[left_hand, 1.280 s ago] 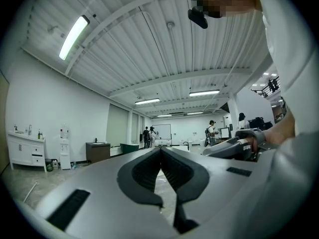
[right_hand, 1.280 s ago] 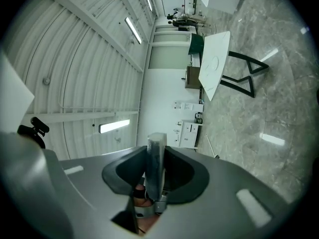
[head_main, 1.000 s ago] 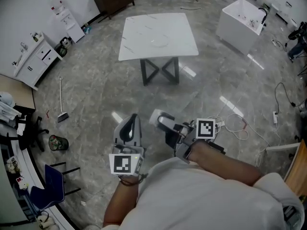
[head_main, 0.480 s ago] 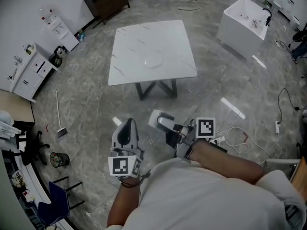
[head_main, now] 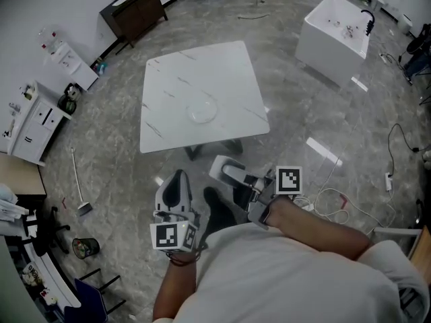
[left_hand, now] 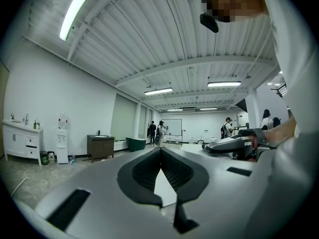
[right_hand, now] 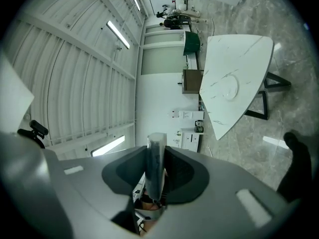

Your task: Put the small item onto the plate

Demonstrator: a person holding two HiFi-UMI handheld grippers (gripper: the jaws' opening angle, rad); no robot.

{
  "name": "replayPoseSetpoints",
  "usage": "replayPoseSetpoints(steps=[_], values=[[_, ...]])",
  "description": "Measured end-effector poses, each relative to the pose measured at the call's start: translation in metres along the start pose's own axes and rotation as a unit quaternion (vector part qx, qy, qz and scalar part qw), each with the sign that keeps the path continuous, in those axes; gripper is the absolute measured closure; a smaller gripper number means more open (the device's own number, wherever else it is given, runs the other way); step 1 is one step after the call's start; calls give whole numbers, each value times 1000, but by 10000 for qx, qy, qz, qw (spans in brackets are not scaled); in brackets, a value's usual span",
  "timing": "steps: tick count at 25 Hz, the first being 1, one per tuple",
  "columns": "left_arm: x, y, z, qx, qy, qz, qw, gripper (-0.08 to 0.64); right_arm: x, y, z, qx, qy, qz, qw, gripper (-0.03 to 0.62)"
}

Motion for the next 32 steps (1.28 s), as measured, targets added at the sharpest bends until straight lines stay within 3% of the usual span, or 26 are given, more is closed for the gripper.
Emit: replayPoseSetpoints(steps=[9, 18, 22, 27, 32], values=[[-11, -161, -67, -518, -35, -57, 9986, 554, 123, -88, 46, -157, 56, 311, 9994, 485], [-37, -320, -160, -993, 107, -457, 9939, 554, 233, -202, 117, -755, 27, 506, 9959, 483], [-58, -369, -191, -1120, 95, -618, 9917, 554, 257, -237, 151, -884, -136, 569, 9944, 483], [-102, -421, -222, -1264, 231, -917, 9875, 554, 286, -259, 215, -1449, -123, 573, 9877, 483], [-147, -447, -237, -1366, 321, -1227, 9825, 554, 299, -263, 278, -1893, -448, 761, 9779, 483]])
Point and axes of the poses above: the fingertips, and each gripper's own axes: y backward along the fingers, z to its right, x out of its top, the point moved 2 cm from there along y, backward along the fingers
